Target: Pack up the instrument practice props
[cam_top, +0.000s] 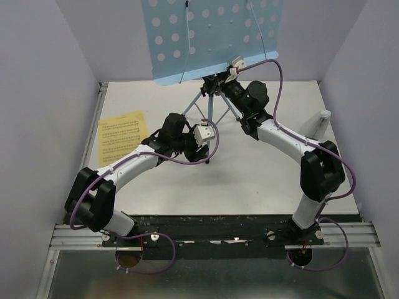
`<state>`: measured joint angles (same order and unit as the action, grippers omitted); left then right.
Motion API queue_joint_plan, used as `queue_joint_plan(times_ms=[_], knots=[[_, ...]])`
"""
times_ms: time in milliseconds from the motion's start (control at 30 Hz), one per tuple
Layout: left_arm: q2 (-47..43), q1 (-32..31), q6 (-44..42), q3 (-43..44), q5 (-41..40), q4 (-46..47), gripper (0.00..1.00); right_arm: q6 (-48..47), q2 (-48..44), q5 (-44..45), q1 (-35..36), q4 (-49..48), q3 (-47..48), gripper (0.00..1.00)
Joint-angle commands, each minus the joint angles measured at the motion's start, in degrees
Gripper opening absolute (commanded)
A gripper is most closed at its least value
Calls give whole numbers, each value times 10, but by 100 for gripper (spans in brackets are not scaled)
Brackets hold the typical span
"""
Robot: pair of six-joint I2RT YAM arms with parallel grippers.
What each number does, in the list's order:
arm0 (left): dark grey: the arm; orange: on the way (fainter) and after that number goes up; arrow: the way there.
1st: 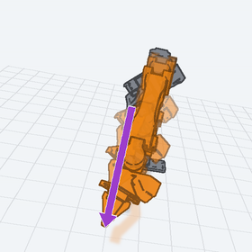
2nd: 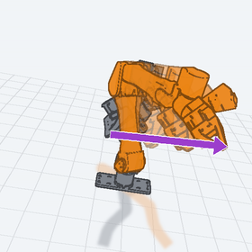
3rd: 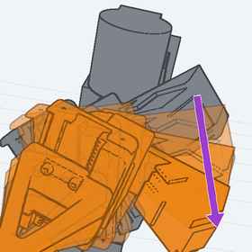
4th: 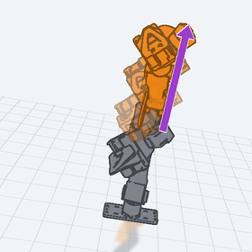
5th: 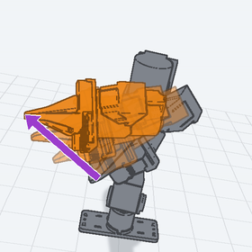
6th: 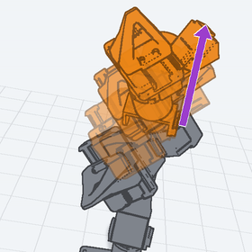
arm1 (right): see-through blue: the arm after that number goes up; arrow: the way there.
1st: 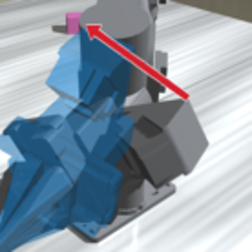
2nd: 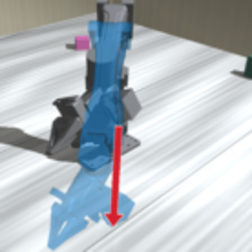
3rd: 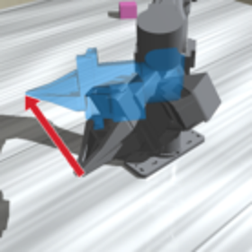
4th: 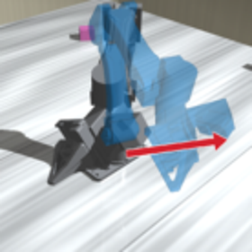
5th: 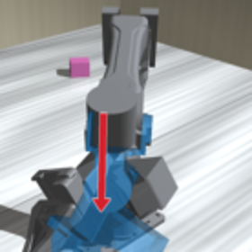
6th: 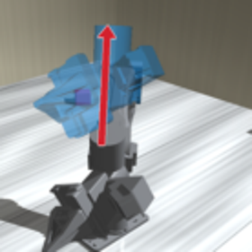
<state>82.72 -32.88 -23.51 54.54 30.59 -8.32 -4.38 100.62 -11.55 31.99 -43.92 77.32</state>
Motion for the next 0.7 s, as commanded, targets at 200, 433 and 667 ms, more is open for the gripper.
queue_joint_plan(times_ms=[200,433,667], knots=[[92,-11,42,23,-73,145,72,-4,20,40,9,9,22,1],[173,-16,86,80,-120,206,69,-19,-2,46,11,27,-1,0],[177,-13,57,104,-46,173,34,-62,-26,55,12,45,1,0]])
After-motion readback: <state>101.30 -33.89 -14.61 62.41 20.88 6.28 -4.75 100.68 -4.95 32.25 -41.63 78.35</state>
